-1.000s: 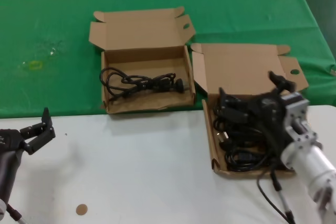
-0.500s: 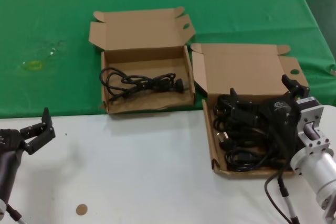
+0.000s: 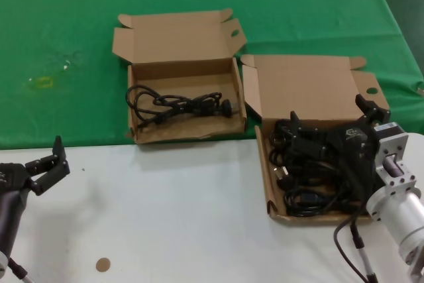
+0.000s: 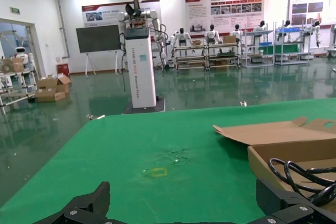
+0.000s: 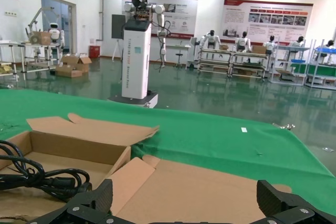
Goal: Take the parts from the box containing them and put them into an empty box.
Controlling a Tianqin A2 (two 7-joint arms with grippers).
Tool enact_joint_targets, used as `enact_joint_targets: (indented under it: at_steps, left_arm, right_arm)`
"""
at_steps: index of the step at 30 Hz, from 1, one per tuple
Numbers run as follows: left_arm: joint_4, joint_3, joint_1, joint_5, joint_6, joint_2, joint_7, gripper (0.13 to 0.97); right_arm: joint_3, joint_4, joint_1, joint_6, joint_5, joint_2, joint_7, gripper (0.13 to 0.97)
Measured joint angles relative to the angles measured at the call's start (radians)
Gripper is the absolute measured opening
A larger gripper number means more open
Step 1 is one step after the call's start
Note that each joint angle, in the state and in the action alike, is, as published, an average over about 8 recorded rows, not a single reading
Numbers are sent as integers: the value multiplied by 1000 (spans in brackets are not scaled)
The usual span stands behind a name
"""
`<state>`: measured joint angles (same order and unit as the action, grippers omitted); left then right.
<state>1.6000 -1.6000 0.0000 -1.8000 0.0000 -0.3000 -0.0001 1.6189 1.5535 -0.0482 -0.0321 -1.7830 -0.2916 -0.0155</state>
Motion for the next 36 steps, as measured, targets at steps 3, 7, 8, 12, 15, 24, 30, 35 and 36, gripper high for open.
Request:
enact_joint_targets:
  at_steps: [3, 7, 8, 12, 15, 24, 30, 35, 36]
  left_arm:
    - [0, 0, 0, 0, 0, 0, 0, 966]
    - [0, 0, 0, 0, 0, 0, 0, 966]
    - [0, 0, 0, 0, 0, 0, 0, 966]
    - [0, 0, 0, 0, 0, 0, 0, 966]
    - [0, 0, 0, 0, 0, 0, 0, 966]
    - [0, 0, 0, 0, 0, 0, 0, 966]
    - [0, 0, 0, 0, 0, 0, 0, 966]
    - [0, 0, 0, 0, 0, 0, 0, 966]
    - [0, 0, 0, 0, 0, 0, 0, 966]
  right_arm:
    - [0, 0, 0, 0, 0, 0, 0, 966]
    - [0, 0, 0, 0, 0, 0, 0, 966]
    - [0, 0, 0, 0, 0, 0, 0, 966]
    - [0, 0, 0, 0, 0, 0, 0, 966]
    - [0, 0, 0, 0, 0, 0, 0, 966]
    - [0, 0, 0, 0, 0, 0, 0, 966]
    - [0, 0, 0, 0, 0, 0, 0, 966]
    - [0, 0, 0, 0, 0, 0, 0, 966]
    - [0, 0, 0, 0, 0, 0, 0, 966]
